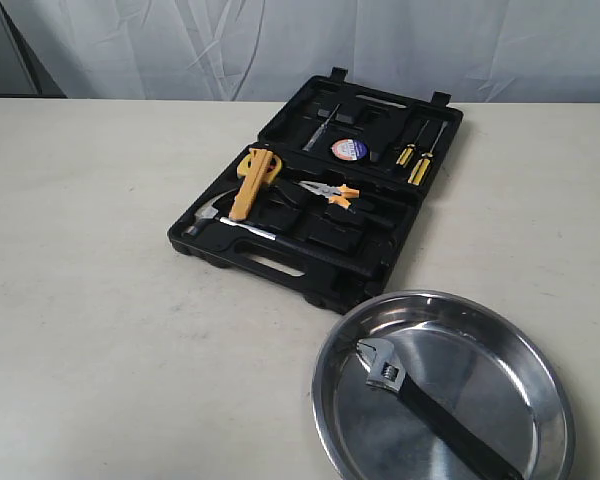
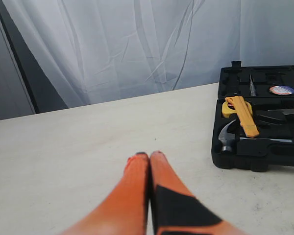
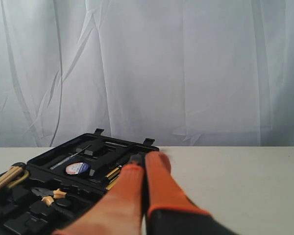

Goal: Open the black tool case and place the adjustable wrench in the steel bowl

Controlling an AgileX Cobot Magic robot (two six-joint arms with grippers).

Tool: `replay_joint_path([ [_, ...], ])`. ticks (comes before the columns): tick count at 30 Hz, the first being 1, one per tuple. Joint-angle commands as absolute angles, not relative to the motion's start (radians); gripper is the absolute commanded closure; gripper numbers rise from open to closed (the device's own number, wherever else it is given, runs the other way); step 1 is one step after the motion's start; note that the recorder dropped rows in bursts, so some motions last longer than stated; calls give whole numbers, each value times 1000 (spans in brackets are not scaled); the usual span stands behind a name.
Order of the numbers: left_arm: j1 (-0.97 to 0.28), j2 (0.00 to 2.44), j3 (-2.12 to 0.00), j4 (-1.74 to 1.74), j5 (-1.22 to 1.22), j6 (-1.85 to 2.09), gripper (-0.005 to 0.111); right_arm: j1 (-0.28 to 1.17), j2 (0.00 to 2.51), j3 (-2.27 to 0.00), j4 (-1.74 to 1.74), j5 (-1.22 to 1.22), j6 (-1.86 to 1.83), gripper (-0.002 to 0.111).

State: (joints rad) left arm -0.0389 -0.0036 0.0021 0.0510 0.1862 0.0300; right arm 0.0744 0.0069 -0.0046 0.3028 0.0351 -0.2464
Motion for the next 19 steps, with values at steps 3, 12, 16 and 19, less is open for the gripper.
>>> replay_joint_path([
  [3, -43, 0, 0, 55, 180, 30, 106, 70, 0, 0, 298, 19, -252, 109],
  [12, -43, 0, 0, 55, 180, 30, 106, 70, 0, 0, 302, 19, -252, 109],
  [16, -43, 0, 0, 55, 180, 30, 106, 70, 0, 0, 307, 19, -252, 109],
  [19, -43, 0, 0, 55, 180, 30, 106, 70, 0, 0, 307, 19, -252, 109],
])
